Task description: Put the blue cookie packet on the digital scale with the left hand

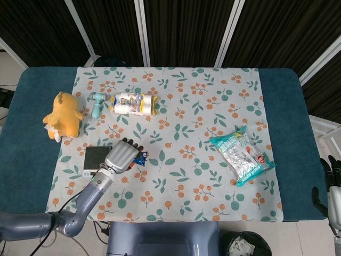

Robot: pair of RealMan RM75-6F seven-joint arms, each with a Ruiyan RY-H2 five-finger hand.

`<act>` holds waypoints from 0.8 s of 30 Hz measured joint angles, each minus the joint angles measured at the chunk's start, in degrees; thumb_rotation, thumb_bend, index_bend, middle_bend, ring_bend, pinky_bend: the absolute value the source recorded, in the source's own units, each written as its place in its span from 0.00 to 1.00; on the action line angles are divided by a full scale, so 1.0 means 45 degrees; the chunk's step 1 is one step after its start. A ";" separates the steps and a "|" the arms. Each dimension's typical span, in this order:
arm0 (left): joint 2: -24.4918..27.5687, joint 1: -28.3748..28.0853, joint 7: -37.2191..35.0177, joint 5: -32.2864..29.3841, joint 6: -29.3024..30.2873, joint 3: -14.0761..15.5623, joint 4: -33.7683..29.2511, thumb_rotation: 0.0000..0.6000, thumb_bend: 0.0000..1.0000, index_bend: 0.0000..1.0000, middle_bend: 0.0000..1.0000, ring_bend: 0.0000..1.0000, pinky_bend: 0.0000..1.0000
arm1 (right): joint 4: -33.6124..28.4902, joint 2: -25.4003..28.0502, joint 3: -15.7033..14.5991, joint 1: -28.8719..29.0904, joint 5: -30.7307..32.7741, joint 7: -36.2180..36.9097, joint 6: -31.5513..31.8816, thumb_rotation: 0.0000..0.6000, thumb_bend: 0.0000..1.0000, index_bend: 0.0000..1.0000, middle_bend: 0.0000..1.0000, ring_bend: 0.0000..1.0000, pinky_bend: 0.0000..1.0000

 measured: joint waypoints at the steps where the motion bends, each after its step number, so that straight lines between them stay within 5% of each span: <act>1: 0.0289 0.0222 0.0155 -0.0260 0.0473 0.0000 -0.0364 1.00 0.38 0.38 0.47 0.33 0.38 | -0.0015 0.0001 -0.0013 0.0001 -0.0011 -0.0013 -0.0010 1.00 0.58 0.06 0.03 0.01 0.00; 7: 0.1684 0.1464 0.0252 -0.0964 0.1836 0.0320 -0.1024 1.00 0.38 0.37 0.46 0.32 0.36 | -0.0095 -0.0037 -0.0078 -0.0001 -0.0157 -0.0158 0.0014 1.00 0.58 0.06 0.03 0.01 0.00; 24: 0.1284 0.1979 -0.3223 0.1114 0.0181 0.0824 0.2117 1.00 0.38 0.38 0.46 0.32 0.35 | -0.0065 -0.0141 -0.0089 0.0023 -0.0136 -0.0352 -0.0025 1.00 0.58 0.06 0.03 0.01 0.00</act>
